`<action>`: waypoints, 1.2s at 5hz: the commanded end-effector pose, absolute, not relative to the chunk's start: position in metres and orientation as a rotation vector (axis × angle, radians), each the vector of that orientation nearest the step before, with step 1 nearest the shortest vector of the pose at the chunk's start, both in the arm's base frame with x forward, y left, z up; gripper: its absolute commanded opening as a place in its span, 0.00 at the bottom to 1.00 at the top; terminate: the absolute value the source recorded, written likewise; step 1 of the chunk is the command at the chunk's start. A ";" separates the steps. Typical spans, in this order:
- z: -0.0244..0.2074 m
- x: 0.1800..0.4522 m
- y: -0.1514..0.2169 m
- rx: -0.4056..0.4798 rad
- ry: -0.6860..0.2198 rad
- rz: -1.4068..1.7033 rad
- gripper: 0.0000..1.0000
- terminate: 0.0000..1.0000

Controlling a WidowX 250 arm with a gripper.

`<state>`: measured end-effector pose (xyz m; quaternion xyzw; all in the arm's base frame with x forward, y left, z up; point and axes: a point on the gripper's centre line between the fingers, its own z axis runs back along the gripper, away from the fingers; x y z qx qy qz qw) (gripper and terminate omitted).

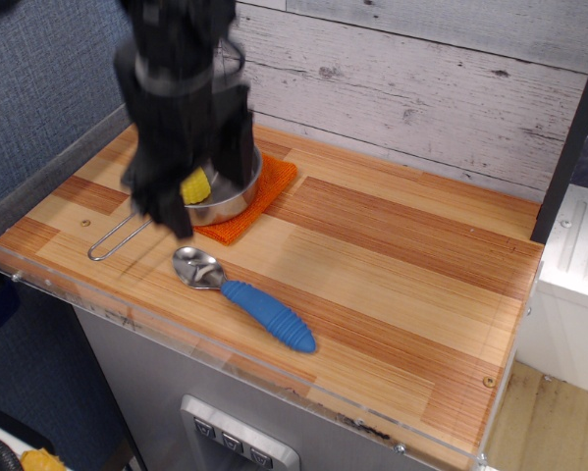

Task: Move blue spoon to the top table

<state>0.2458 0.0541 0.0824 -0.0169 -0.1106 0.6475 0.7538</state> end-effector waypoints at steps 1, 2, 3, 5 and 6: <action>0.060 0.247 0.054 -0.038 -0.281 1.432 1.00 0.00; 0.049 0.252 0.048 -0.035 -0.274 1.437 1.00 0.00; 0.039 0.256 0.040 -0.024 -0.246 1.430 1.00 0.00; 0.018 0.254 0.027 -0.025 -0.175 1.436 1.00 0.00; 0.012 0.252 0.027 0.000 -0.164 1.440 1.00 0.00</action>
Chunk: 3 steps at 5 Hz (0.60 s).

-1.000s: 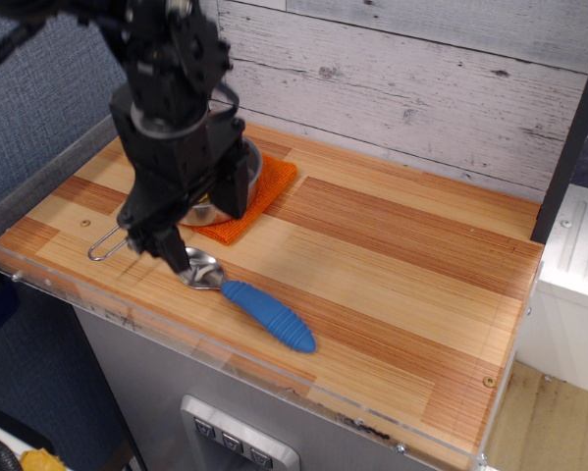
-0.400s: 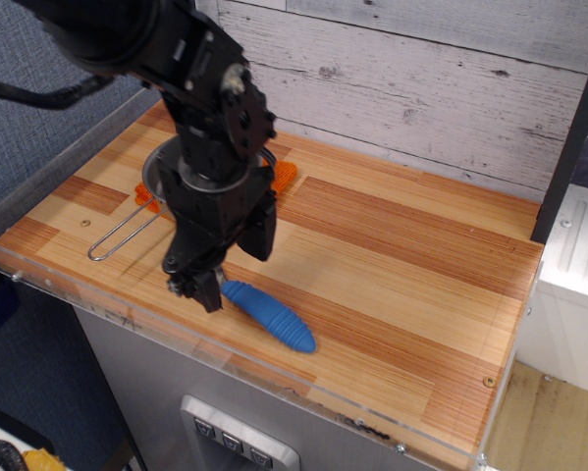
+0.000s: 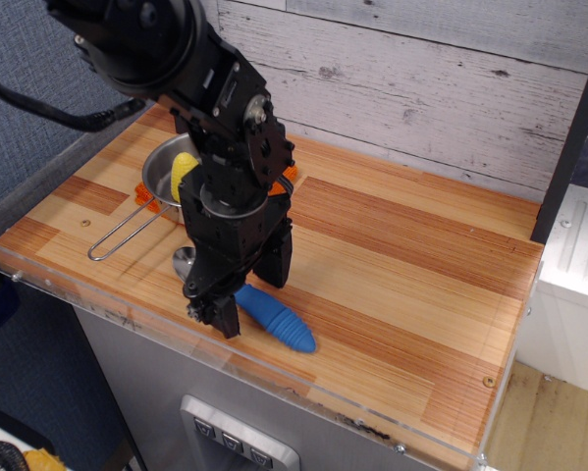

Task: Move blue spoon to the top table

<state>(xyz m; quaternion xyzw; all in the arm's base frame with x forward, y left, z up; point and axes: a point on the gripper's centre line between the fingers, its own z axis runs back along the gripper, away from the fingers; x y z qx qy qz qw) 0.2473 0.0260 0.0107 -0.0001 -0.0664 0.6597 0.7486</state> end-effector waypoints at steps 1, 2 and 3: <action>0.009 0.249 0.026 0.012 -0.172 1.422 0.00 0.00; 0.012 0.247 0.029 -0.024 -0.161 1.450 0.00 0.00; 0.021 0.247 0.035 -0.053 -0.156 1.477 0.00 0.00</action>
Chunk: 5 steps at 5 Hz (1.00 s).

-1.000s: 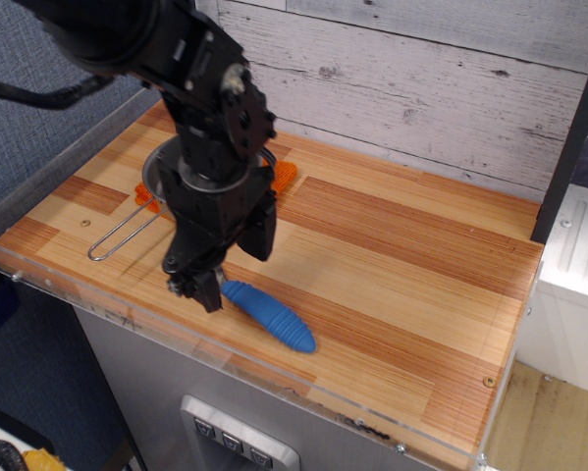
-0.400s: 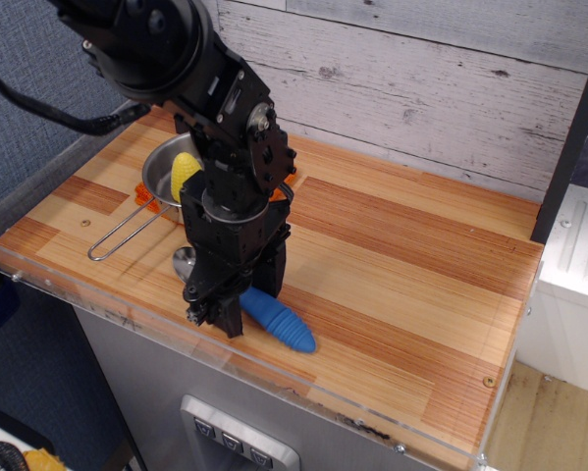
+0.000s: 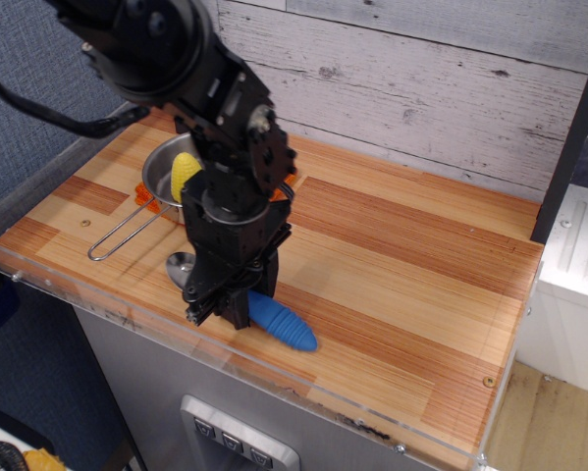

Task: Move blue spoon to the top table

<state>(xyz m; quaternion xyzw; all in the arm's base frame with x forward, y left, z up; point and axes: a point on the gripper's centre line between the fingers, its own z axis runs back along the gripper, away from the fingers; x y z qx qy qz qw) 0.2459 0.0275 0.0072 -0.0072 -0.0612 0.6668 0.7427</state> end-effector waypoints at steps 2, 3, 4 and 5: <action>0.093 0.259 0.047 -0.133 -0.211 1.532 0.00 0.00; 0.121 0.270 0.044 -0.188 -0.238 1.546 0.00 0.00; 0.146 0.290 0.029 -0.230 -0.261 1.527 0.00 0.00; 0.155 0.317 0.007 -0.256 -0.264 1.479 0.00 0.00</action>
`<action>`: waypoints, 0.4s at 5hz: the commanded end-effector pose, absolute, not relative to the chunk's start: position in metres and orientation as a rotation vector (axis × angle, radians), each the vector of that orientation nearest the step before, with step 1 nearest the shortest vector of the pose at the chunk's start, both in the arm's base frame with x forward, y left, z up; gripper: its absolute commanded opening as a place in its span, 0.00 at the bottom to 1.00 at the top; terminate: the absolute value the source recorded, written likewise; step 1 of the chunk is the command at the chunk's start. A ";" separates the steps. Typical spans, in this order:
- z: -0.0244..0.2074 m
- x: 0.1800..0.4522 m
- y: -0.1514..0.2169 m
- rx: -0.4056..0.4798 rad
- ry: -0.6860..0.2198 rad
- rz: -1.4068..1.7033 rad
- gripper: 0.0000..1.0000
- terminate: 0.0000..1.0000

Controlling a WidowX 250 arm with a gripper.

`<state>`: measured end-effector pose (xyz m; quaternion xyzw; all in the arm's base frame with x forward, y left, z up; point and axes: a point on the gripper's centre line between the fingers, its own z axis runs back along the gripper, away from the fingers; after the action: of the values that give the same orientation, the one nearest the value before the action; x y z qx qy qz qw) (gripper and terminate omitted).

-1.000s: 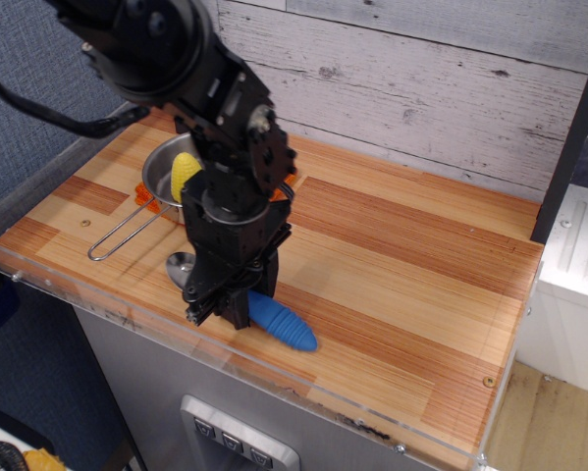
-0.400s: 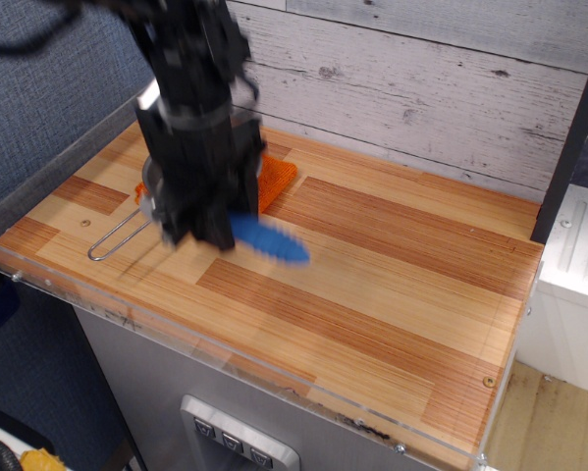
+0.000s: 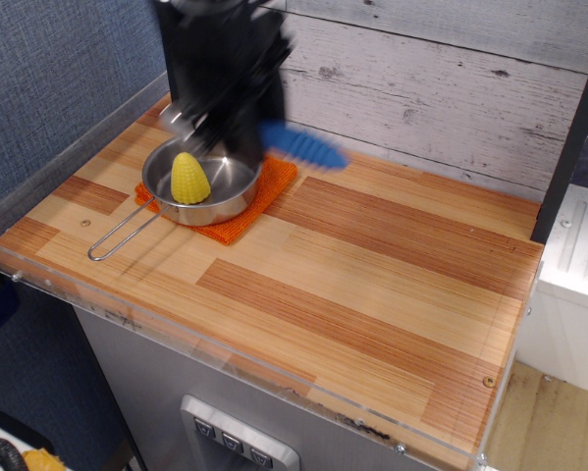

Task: Move blue spoon to the top table

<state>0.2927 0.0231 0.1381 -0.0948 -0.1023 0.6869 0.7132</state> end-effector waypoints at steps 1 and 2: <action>0.157 0.337 -0.012 -0.256 -0.250 1.440 0.00 0.00; 0.144 0.357 -0.019 -0.238 -0.234 1.444 0.00 0.00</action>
<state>0.3573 -0.0187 0.1238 -0.0878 -0.0853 0.6644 0.7373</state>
